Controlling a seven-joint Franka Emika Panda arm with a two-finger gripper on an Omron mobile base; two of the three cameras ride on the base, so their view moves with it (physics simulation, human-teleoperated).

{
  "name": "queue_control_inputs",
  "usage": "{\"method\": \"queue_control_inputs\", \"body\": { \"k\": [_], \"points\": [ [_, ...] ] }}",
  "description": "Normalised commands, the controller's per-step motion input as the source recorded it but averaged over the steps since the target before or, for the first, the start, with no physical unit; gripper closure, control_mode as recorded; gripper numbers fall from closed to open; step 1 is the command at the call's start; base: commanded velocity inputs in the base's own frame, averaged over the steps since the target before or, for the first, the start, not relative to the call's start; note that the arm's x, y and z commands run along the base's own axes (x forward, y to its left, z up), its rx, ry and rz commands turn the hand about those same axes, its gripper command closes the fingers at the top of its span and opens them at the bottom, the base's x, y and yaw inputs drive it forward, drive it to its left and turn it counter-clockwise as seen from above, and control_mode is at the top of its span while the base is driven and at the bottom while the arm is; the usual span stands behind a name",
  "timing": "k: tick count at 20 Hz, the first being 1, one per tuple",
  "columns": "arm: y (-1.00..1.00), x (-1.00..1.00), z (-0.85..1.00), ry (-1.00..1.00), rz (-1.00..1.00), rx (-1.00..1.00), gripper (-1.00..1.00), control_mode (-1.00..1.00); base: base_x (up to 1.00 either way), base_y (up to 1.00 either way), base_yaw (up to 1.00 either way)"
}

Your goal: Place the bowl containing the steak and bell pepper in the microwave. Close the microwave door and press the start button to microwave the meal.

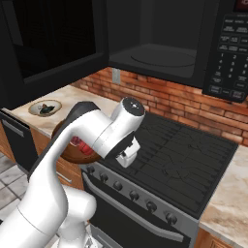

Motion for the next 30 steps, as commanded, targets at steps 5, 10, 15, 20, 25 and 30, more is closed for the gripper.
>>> {"method": "queue_control_inputs", "body": {
  "k": [5,10,15,20,25,30],
  "points": [
    [-0.16,0.0,0.2,0.0,-0.01,0.04,1.0,-1.0,0.0,0.0,0.0],
    [-0.14,0.0,0.49,0.0,-0.15,0.01,1.0,-1.0,0.0,0.0,0.0],
    [-0.22,0.0,0.33,-0.1,-0.25,0.0,1.0,-1.0,0.0,0.0,0.0],
    [-0.11,0.01,0.36,-0.19,-0.24,0.0,1.0,-1.0,0.0,0.0,0.0],
    [0.0,0.19,0.57,-0.14,-0.26,0.0,1.0,-1.0,0.0,0.0,0.0],
    [-0.29,0.19,0.7,0.0,-0.19,0.0,1.0,-1.0,0.0,0.0,0.0]
  ]
}}
